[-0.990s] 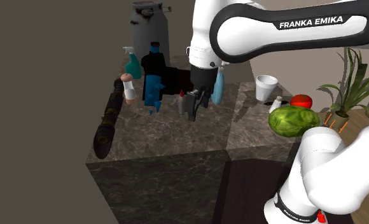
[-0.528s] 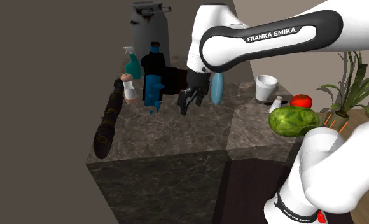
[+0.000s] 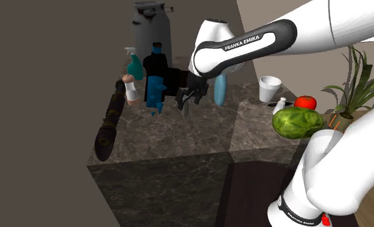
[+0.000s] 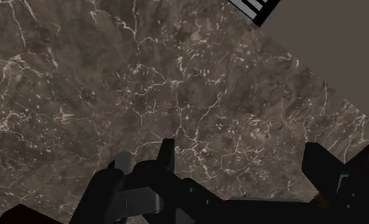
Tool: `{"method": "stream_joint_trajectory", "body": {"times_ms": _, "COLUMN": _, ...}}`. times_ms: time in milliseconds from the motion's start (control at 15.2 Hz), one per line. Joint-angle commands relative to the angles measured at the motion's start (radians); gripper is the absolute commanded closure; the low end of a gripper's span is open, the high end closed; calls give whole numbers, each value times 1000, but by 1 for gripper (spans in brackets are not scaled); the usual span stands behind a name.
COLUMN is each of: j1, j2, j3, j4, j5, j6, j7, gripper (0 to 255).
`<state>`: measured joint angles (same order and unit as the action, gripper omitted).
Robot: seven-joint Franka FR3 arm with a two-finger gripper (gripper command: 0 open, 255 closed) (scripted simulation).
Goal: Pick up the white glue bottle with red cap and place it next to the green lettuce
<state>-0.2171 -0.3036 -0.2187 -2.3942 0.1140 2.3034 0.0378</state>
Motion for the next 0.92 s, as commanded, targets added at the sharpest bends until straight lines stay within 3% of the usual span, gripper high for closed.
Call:
{"method": "stream_joint_trajectory", "body": {"times_ms": 0, "j1": -10, "j2": 59, "j3": -31, "j4": 20, "j5": 28, "j6": 61, "j7": -19, "gripper": 0}}
{"method": "stream_joint_trajectory", "body": {"times_ms": 330, "j1": -25, "j2": 197, "j3": -93, "j4": 74, "j5": 139, "j6": 190, "j7": -77, "gripper": 0}}
{"method": "stream_joint_trajectory", "body": {"times_ms": 792, "j1": -69, "j2": 405, "j3": -144, "j4": 192, "j5": 394, "j6": 313, "j7": -222, "gripper": 0}}
{"method": "stream_joint_trajectory", "body": {"times_ms": 858, "j1": -72, "j2": 407, "j3": -142, "j4": 193, "j5": 396, "j6": 314, "j7": -222, "gripper": 0}}
